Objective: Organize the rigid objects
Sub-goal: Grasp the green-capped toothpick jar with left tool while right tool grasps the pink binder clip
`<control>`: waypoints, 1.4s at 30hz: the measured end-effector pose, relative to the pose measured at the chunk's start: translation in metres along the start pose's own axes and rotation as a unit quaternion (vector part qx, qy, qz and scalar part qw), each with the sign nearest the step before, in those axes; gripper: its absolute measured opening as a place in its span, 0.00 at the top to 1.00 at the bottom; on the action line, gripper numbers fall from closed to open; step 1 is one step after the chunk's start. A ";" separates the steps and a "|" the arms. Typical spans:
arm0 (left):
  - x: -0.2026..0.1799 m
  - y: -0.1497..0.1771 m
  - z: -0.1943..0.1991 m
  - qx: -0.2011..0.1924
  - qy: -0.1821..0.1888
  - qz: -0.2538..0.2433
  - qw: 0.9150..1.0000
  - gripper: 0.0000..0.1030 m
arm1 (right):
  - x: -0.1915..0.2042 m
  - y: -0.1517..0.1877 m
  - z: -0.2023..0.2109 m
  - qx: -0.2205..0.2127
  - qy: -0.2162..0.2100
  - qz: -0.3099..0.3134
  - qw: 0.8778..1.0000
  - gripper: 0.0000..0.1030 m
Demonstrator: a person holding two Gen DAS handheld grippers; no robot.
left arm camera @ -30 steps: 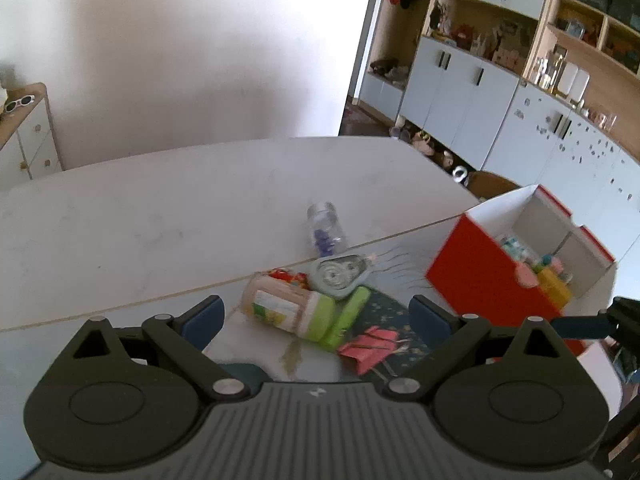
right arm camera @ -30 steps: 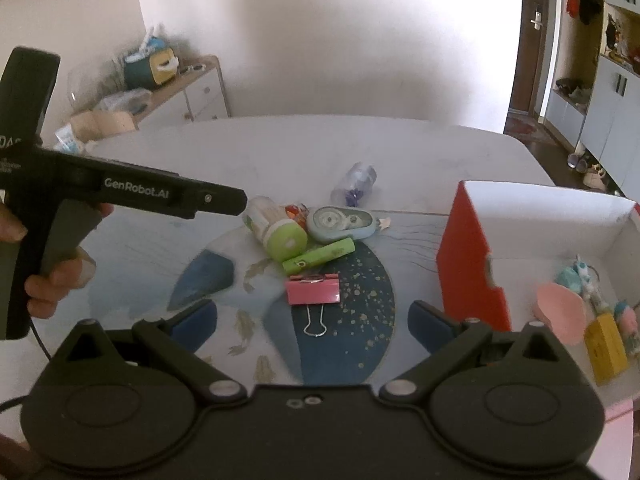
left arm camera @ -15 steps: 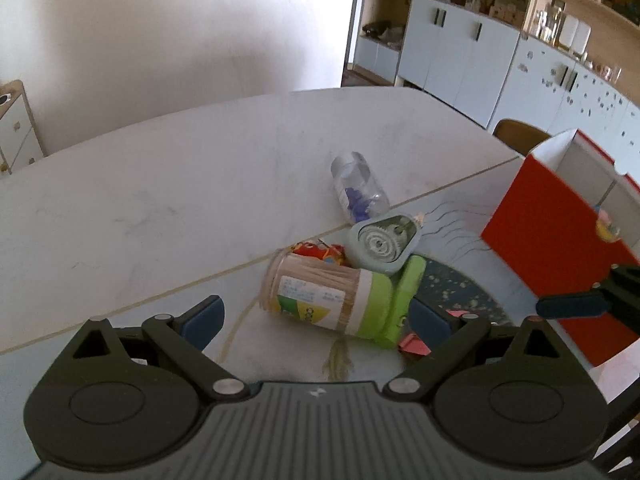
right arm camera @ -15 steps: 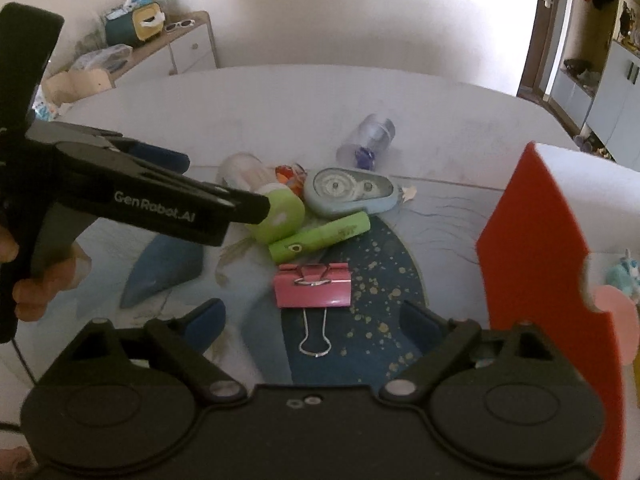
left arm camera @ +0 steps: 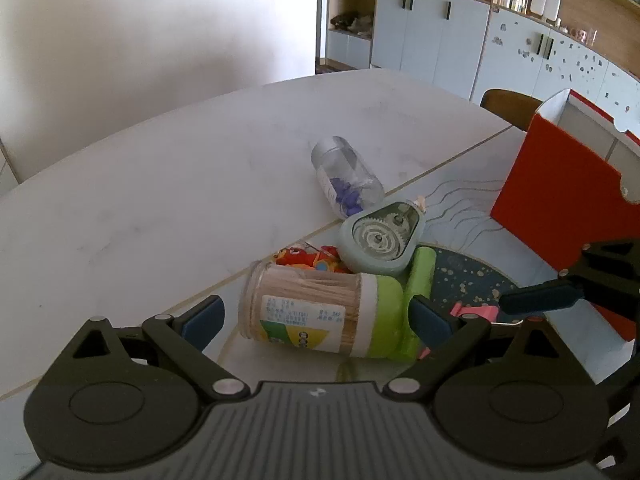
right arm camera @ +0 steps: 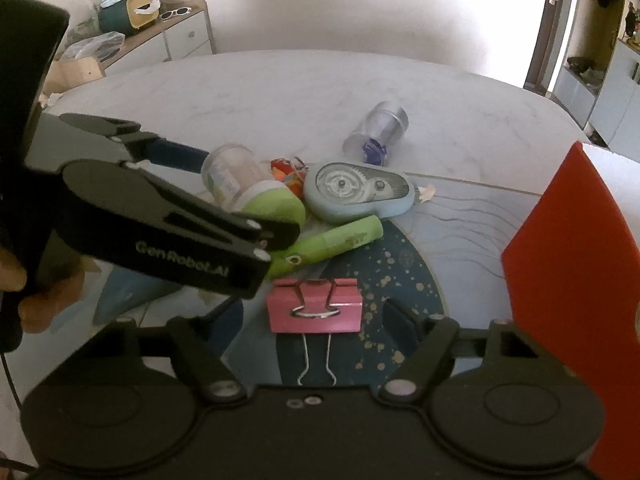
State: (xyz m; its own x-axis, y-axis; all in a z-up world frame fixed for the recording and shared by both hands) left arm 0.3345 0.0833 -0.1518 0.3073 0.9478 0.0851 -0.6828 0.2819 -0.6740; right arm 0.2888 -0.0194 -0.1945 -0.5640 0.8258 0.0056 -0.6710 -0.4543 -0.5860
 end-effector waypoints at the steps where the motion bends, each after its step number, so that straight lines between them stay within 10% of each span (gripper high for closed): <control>1: 0.000 0.001 -0.001 0.000 0.000 -0.002 1.000 0.04 | 0.000 0.000 -0.001 0.001 0.000 -0.001 1.000 0.29; 12: -0.003 0.002 0.000 -0.025 -0.002 -0.013 1.000 0.13 | -0.002 -0.001 -0.005 0.005 0.004 -0.008 1.000 0.52; 42: -0.015 0.009 0.066 -0.004 0.010 0.051 0.999 0.17 | -0.007 0.016 0.103 -0.029 -0.006 -0.058 0.998 0.53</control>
State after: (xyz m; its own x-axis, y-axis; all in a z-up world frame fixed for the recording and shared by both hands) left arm 0.2797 0.0813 -0.1110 0.2492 0.9685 0.0017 -0.7055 0.1827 -0.6848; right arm 0.2327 -0.0671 -0.1199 -0.4899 0.8675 0.0865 -0.7031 -0.3345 -0.6274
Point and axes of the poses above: each gripper's, at about its wrist camera, not at the fingertips, and z roughly against the way its jaws point, x to its left, y to its underside, the point moved 1 cm from there along -z, roughly the way its jaws point, and after that the axes turned 5 degrees about z, right-handed, at the moved point
